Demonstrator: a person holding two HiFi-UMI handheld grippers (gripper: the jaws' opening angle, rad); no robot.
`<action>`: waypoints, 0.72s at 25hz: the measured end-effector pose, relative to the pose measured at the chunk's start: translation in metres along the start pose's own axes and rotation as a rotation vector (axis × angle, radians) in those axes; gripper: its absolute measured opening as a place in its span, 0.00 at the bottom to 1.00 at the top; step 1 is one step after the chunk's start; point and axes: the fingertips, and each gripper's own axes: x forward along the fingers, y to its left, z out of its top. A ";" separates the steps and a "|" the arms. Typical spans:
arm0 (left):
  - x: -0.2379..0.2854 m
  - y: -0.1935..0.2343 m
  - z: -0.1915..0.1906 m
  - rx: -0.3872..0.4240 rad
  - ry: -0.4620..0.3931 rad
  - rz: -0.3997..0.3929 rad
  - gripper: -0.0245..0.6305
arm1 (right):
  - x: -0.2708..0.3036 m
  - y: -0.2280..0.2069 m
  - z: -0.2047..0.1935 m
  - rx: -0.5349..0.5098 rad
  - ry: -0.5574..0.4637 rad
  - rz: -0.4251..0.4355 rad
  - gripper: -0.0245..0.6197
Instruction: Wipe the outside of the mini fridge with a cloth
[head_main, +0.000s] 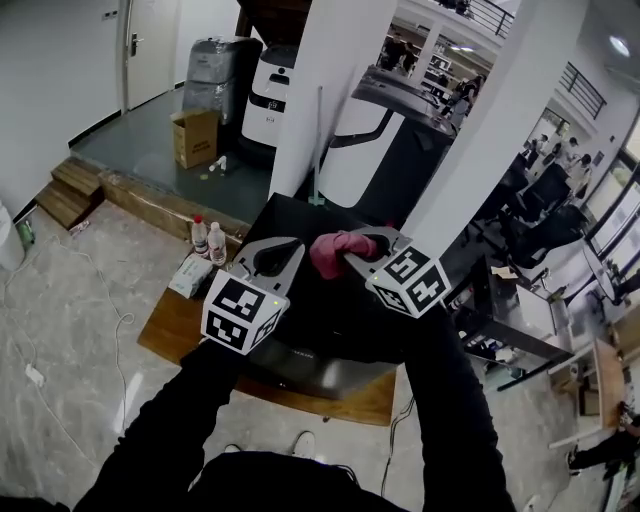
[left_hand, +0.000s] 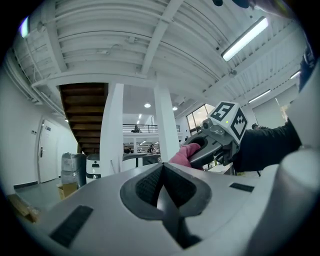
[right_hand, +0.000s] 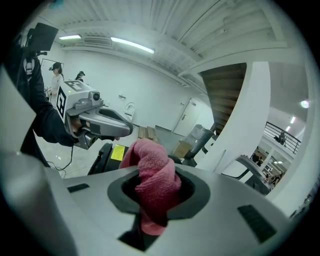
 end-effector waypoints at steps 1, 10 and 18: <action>0.014 -0.008 0.002 -0.002 -0.003 -0.010 0.05 | -0.006 -0.013 -0.006 -0.001 -0.002 -0.008 0.17; 0.121 -0.075 -0.010 -0.062 0.032 -0.059 0.05 | -0.017 -0.106 -0.093 0.041 0.024 -0.029 0.18; 0.190 -0.088 -0.031 -0.075 0.134 -0.028 0.05 | 0.022 -0.164 -0.159 0.072 0.088 0.004 0.18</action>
